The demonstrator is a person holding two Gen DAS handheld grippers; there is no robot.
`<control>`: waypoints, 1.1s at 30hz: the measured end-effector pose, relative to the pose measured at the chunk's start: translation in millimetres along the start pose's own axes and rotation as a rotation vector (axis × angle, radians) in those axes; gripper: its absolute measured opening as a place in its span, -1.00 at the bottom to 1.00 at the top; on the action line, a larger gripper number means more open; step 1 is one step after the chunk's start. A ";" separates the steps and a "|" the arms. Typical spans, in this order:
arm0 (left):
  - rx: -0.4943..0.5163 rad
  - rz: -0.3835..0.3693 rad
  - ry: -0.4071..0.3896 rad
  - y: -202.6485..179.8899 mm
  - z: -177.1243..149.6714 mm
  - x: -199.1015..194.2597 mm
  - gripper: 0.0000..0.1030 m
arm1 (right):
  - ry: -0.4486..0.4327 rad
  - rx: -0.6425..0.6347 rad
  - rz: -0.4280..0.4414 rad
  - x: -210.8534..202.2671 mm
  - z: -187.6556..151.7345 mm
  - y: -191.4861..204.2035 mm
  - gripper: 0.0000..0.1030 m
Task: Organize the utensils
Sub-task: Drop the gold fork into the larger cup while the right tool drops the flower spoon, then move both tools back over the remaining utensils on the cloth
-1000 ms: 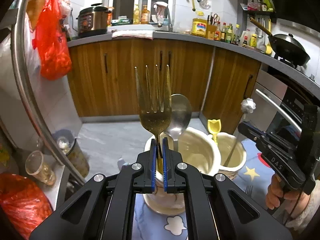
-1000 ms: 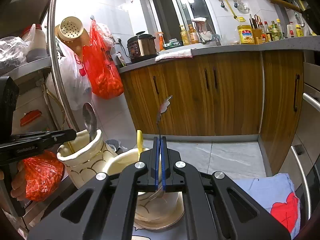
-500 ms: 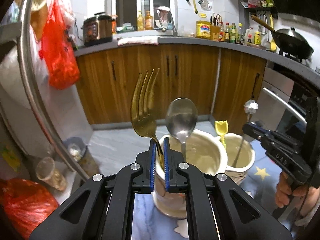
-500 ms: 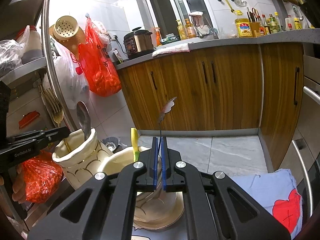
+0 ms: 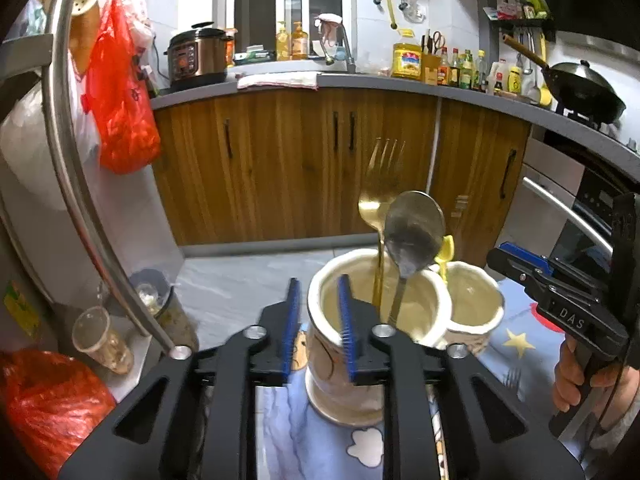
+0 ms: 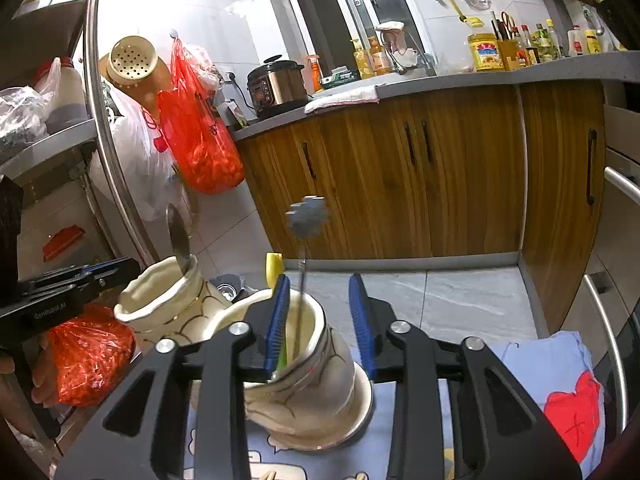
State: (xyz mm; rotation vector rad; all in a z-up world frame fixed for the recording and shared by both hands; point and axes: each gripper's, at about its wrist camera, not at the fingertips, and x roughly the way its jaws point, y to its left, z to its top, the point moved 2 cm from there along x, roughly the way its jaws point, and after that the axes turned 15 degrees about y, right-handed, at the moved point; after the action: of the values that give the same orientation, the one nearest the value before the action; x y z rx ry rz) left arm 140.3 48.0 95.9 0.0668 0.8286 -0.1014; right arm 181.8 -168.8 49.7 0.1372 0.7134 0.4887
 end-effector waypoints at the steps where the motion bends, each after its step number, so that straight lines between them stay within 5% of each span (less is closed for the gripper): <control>1: 0.002 -0.004 -0.006 -1.1 -3.7 -3.6 -0.22 | 0.001 0.007 0.007 -4.8 -2.8 -1.3 -0.09; 3: 0.008 -0.005 -0.019 -3.4 -13.0 -11.0 0.22 | 0.016 0.020 0.012 -14.9 -10.2 -3.6 0.16; 6: 0.021 -0.012 -0.030 -8.7 -29.7 -21.0 0.57 | 0.059 0.024 0.009 -29.9 -26.2 -6.4 0.54; 11: 0.009 -0.016 -0.045 -15.2 -62.4 -29.4 0.86 | 0.157 -0.001 -0.042 -48.5 -59.0 -11.4 0.86; 19: -0.085 -0.087 0.076 -16.9 -115.6 -10.7 0.90 | 0.312 -0.031 -0.139 -56.1 -115.4 -13.7 0.87; 26: -0.069 -0.110 0.187 -32.3 -145.9 9.4 0.90 | 0.415 0.024 -0.114 -48.3 -144.9 -15.3 0.86; 28: -0.041 -0.095 0.200 -39.2 -149.8 12.2 0.90 | 0.421 0.036 -0.113 -47.0 -147.9 -16.4 0.78; 33: 0.028 -0.088 0.222 -55.0 -156.3 17.2 0.90 | 0.408 0.018 -0.155 -37.8 -143.0 -16.8 0.22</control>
State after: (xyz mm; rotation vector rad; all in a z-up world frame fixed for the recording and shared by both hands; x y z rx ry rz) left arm 31.2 7.8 -23.3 0.0693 1.0517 -0.1910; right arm 69.7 -207.7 -40.2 -0.0036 1.1183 0.3640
